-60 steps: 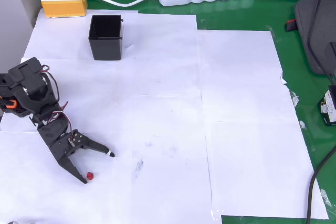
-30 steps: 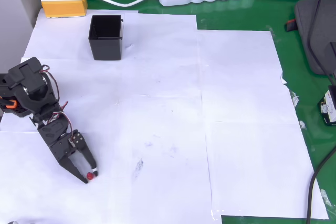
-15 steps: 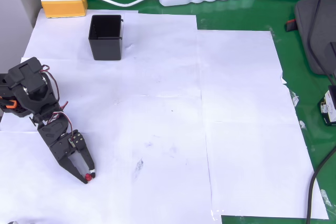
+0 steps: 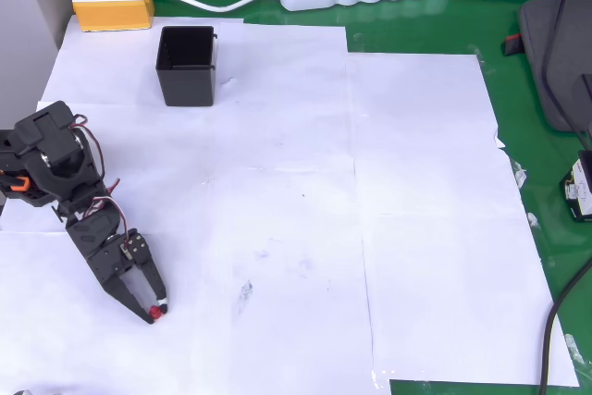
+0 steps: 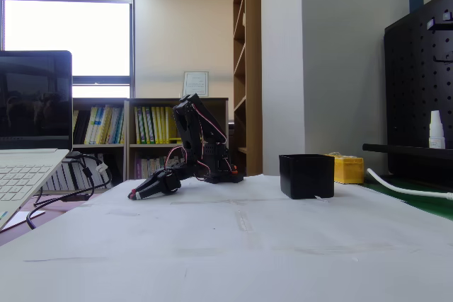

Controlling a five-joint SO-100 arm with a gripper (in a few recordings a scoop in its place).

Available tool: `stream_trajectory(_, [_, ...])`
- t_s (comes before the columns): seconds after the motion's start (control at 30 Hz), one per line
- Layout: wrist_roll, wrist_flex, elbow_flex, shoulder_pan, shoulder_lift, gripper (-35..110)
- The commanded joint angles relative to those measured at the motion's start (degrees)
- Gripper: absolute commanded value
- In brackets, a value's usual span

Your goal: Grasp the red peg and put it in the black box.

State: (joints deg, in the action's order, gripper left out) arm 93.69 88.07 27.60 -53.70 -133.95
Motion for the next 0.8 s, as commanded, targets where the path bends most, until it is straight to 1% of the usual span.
stream_trajectory(0.0, [1.1,-0.7,1.1,-0.8,4.7,0])
stream_trajectory(0.1, [1.4,-1.1,3.8,-0.7,5.1,0])
stream_trajectory(0.17, [1.5,-4.0,7.0,-0.5,6.2,0])
stream_trajectory(0.33, [2.4,-16.5,18.1,-0.3,8.5,0])
stream_trajectory(0.77, [2.1,-43.9,44.6,3.5,9.9,0])
